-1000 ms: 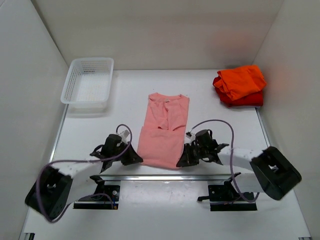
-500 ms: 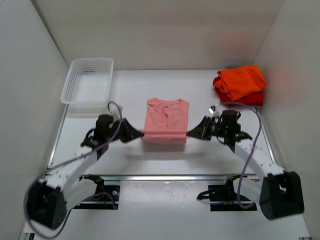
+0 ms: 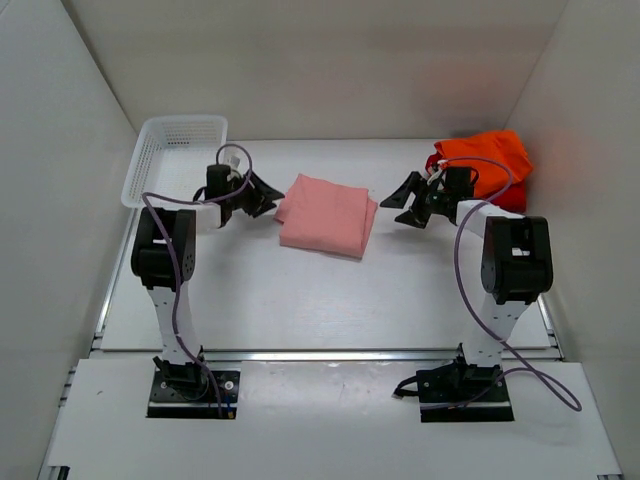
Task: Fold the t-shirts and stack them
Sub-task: Fold the long partially folded tshirt into a neat square, then put the neatly folded tshirt into the corner of the board with the right arm
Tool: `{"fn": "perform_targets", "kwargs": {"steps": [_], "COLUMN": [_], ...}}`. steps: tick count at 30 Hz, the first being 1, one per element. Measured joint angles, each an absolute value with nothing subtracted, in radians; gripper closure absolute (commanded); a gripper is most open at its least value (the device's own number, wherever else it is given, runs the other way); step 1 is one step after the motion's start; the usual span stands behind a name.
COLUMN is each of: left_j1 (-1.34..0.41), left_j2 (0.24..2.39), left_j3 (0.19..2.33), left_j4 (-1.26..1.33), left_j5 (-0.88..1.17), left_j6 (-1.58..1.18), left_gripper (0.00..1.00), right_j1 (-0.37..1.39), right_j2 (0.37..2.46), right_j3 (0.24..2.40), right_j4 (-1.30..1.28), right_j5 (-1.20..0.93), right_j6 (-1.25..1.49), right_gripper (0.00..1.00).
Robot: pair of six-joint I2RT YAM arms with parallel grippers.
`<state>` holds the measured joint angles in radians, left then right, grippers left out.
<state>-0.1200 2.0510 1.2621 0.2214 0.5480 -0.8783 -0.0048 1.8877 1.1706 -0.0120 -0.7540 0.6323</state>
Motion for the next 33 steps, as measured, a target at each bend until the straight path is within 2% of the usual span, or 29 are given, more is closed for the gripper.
{"fn": "perform_targets", "kwargs": {"steps": [5, 7, 10, 13, 15, 20, 24, 26, 30, 33], "left_j1": [-0.126, -0.134, -0.145, -0.144, -0.143, -0.139, -0.138, -0.139, -0.141, -0.142], "left_j2": [2.046, 2.045, 2.036, 2.033, 2.033, 2.045, 2.048, 2.057, 2.130, 2.195], "left_j3": [1.073, 1.047, 1.048, 1.081, 1.108, 1.186, 1.197, 1.207, 1.305, 1.367], "left_j4": [0.277, 0.296, 0.308, 0.296, 0.289, 0.260, 0.265, 0.252, 0.224, 0.212], "left_j5": [0.610, 0.626, 0.625, 0.588, 0.559, 0.520, 0.490, 0.470, 0.447, 0.446], "left_j6": [-0.911, -0.921, -0.916, -0.896, -0.883, -0.850, -0.838, -0.829, -0.810, -0.805], "left_gripper": [0.41, 0.39, 0.39, 0.39, 0.39, 0.39, 0.38, 0.39, 0.39, 0.44], "right_j1": [0.042, 0.064, 0.092, 0.097, 0.098, 0.098, 0.098, 0.101, 0.104, 0.109], "right_j2": [1.888, 1.895, 1.919, 1.940, 1.940, 1.946, 1.946, 1.946, 1.947, 1.947], "right_j3": [1.112, 1.105, 1.105, 1.105, 1.105, 1.105, 1.105, 1.105, 1.105, 1.103], "right_j4": [-0.015, -0.009, 0.010, 0.023, 0.033, 0.047, 0.056, 0.052, 0.052, 0.053], "right_j5": [-0.702, -0.693, -0.680, -0.679, -0.674, -0.670, -0.662, -0.646, -0.643, -0.643], "right_j6": [0.613, 0.614, 0.620, 0.631, 0.633, 0.636, 0.634, 0.631, 0.627, 0.622], "right_gripper": [0.26, 0.21, 0.12, 0.12, 0.16, 0.13, 0.26, 0.28, 0.49, 0.47]}}
